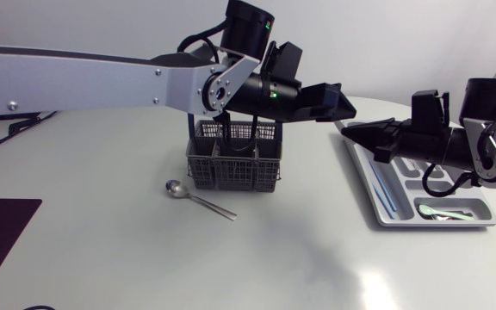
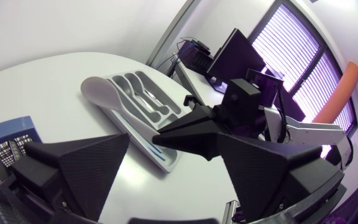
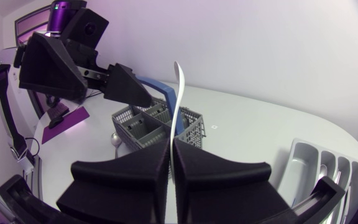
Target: Unload the cutlery basket into the drawer organizer.
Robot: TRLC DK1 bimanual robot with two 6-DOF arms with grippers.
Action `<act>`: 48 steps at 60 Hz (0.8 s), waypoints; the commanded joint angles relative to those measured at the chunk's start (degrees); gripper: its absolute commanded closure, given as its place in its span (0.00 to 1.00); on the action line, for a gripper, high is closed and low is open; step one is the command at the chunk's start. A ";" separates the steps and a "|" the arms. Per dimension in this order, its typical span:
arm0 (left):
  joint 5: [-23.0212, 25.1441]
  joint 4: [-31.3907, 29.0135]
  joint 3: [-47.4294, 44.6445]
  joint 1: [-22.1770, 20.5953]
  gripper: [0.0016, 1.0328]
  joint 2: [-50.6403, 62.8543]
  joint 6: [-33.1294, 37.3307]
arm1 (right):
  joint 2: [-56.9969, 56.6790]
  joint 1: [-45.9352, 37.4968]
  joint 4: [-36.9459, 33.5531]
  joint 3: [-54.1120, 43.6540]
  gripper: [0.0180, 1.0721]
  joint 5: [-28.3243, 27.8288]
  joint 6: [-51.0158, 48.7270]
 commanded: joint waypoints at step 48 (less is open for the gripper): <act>0.89 6.72 -1.91 1.32 0.83 1.17 -6.99 | -9.09 7.41 -1.54 -3.57 0.95 5.48 10.53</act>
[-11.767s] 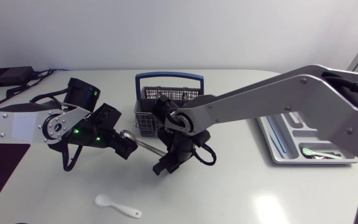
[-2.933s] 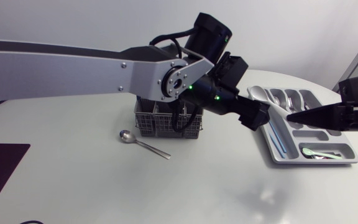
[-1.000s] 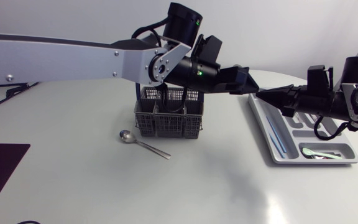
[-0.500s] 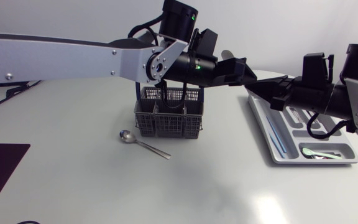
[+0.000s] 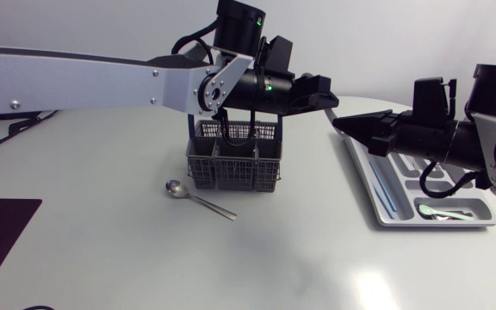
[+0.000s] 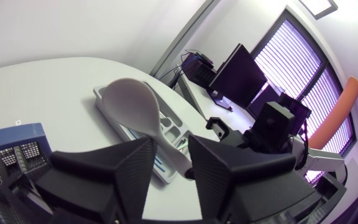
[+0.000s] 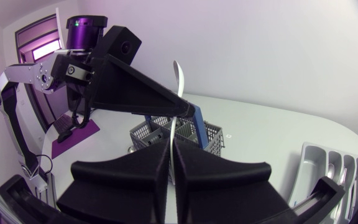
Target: Unload the cutlery basket into the drawer organizer.
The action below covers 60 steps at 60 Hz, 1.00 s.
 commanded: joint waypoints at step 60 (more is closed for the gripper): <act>-8.82 -2.57 -2.73 -3.16 0.90 -2.22 -1.46 | -5.31 11.89 -1.62 -6.68 0.61 25.46 -7.31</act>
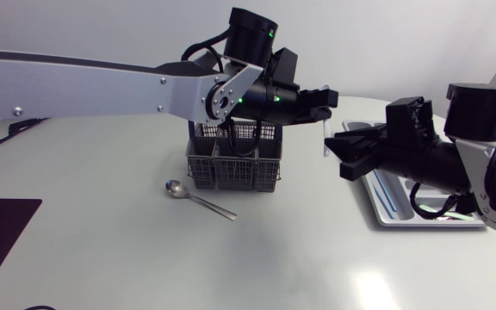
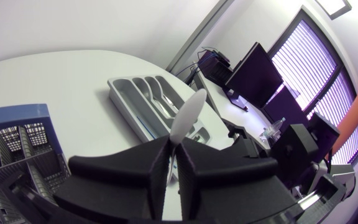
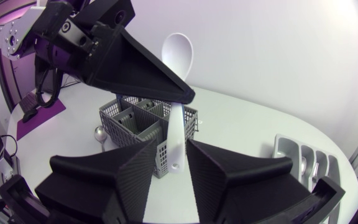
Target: Unload the cutlery basket into the drawer organizer.
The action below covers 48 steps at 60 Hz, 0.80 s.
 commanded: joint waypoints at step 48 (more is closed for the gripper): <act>-3.59 -1.18 -2.10 -3.17 0.90 -2.70 -0.10 | 1.01 3.04 -0.44 2.37 0.77 2.88 -1.56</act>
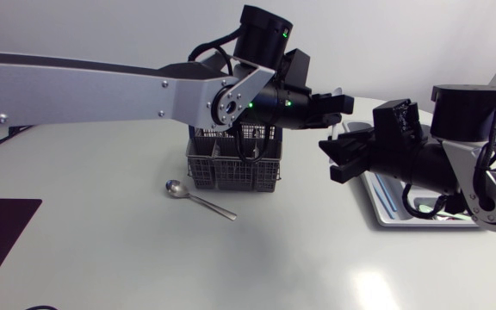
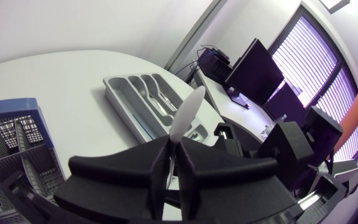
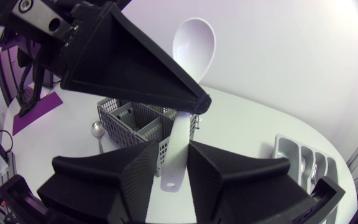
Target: Unload the cutlery basket into the drawer organizer.
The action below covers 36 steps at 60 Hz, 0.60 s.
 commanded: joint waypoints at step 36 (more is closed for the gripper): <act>-0.77 -0.83 -1.36 -0.33 0.60 -1.26 2.08 | -1.73 0.92 -2.77 1.43 0.95 -1.05 -1.70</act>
